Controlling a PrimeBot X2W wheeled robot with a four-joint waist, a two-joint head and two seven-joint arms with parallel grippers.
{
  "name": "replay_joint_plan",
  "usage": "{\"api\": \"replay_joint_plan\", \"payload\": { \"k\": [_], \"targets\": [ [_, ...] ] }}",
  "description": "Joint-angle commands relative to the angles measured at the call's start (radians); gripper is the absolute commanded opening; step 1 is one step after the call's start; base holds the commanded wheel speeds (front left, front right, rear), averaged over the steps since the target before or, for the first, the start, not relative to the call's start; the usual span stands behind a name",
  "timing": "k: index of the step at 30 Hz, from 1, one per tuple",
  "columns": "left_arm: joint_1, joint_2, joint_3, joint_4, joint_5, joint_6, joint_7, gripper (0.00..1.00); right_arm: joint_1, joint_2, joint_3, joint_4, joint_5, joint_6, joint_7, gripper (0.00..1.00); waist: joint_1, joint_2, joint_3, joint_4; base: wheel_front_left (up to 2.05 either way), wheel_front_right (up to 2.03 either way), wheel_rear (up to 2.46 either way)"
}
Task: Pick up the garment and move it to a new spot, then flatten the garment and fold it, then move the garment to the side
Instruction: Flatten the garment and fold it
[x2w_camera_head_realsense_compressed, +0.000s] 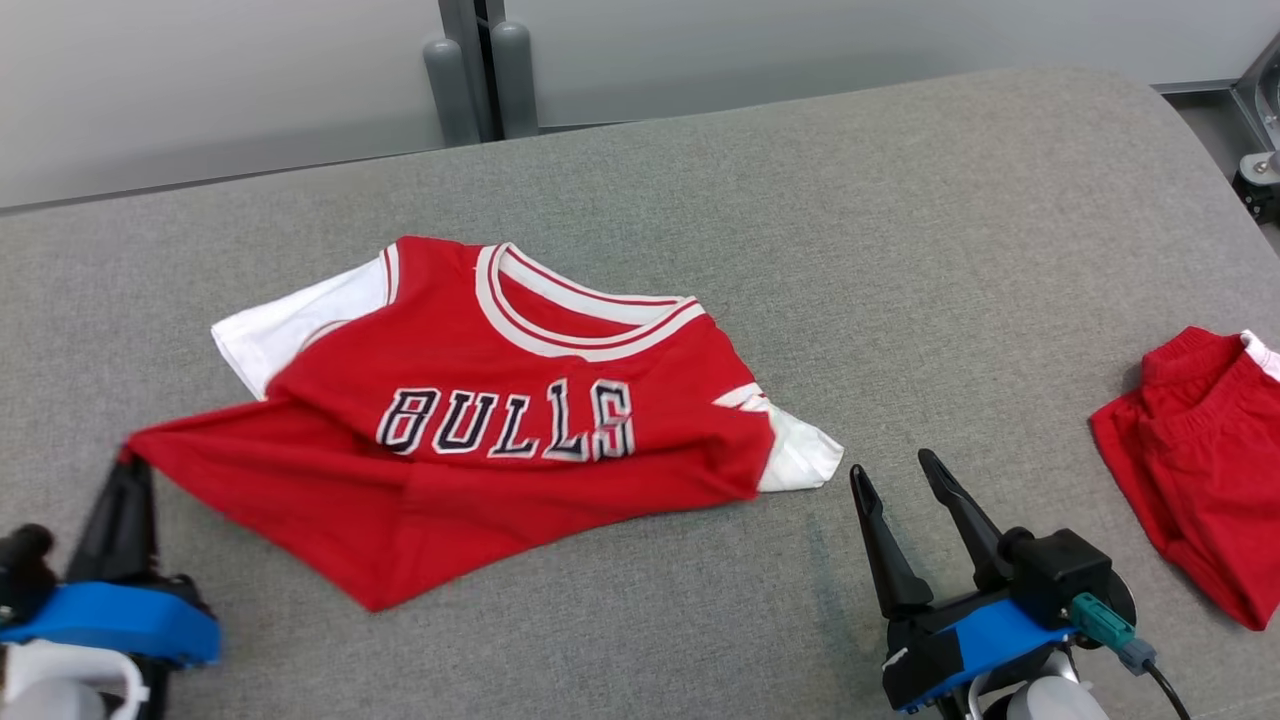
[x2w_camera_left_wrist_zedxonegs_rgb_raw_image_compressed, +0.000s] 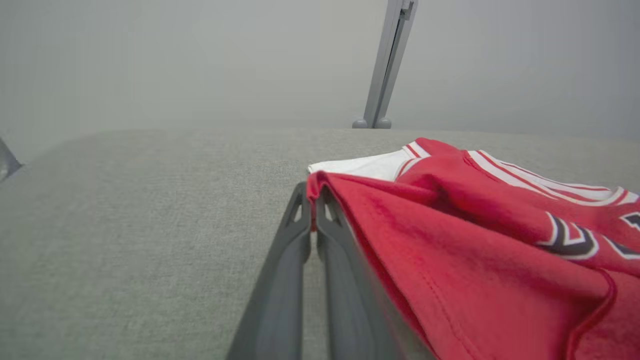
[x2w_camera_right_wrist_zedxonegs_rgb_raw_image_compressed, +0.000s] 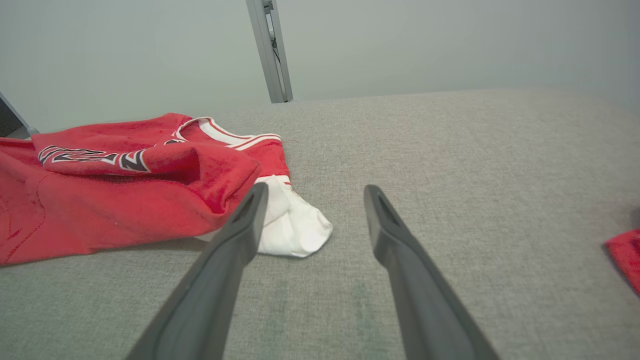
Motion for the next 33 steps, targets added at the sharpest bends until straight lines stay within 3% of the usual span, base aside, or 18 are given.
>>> {"api": "replay_joint_plan", "payload": {
  "k": [1,6,8,9,14,20,25,33],
  "targets": [
    [-0.021,0.012,0.018,0.008,0.005,0.002,-0.002,0.00,-0.013,-0.003,0.003,0.001,0.007,0.000,0.000,1.00,0.0000,0.0000,0.002,0.002,0.00,0.00,0.00],
    [-0.073,0.049,0.098,0.061,0.041,0.002,-0.002,0.00,-0.021,-0.004,0.015,0.004,0.011,0.000,0.000,1.00,0.0000,0.0000,0.010,0.002,0.00,0.00,0.00],
    [-0.088,0.045,0.123,0.085,0.057,0.002,-0.002,0.81,-0.019,-0.004,0.018,0.005,0.008,0.000,0.000,1.00,0.0000,0.0000,0.010,0.001,0.00,0.00,0.00],
    [-0.099,0.039,0.136,0.082,0.067,0.002,-0.003,1.00,-0.018,-0.004,0.017,0.006,0.007,0.000,0.000,1.00,0.0000,0.0000,0.009,0.000,0.00,0.00,0.00],
    [-0.078,-0.013,0.128,0.030,0.087,0.002,-0.002,1.00,-0.011,-0.003,0.014,0.009,0.010,0.000,0.000,1.00,0.0000,0.0000,0.004,0.001,0.00,0.00,0.00],
    [-0.031,-0.066,-0.024,-0.071,0.046,0.002,-0.002,1.00,-0.015,-0.003,0.037,0.007,0.025,0.000,0.000,1.00,0.0000,0.0000,0.002,-0.004,0.00,0.00,0.00],
    [-0.029,-0.037,-0.164,-0.055,-0.009,0.002,-0.002,1.00,-0.020,-0.003,0.063,0.001,0.025,0.000,0.000,1.00,0.0000,0.0000,0.009,-0.026,0.00,0.00,0.00],
    [-0.115,0.009,-0.308,0.115,-0.094,0.002,-0.002,1.00,-0.001,-0.003,0.060,0.000,0.014,0.000,0.000,1.00,0.0000,0.0000,0.010,-0.057,0.00,0.00,0.00]
  ]
}}
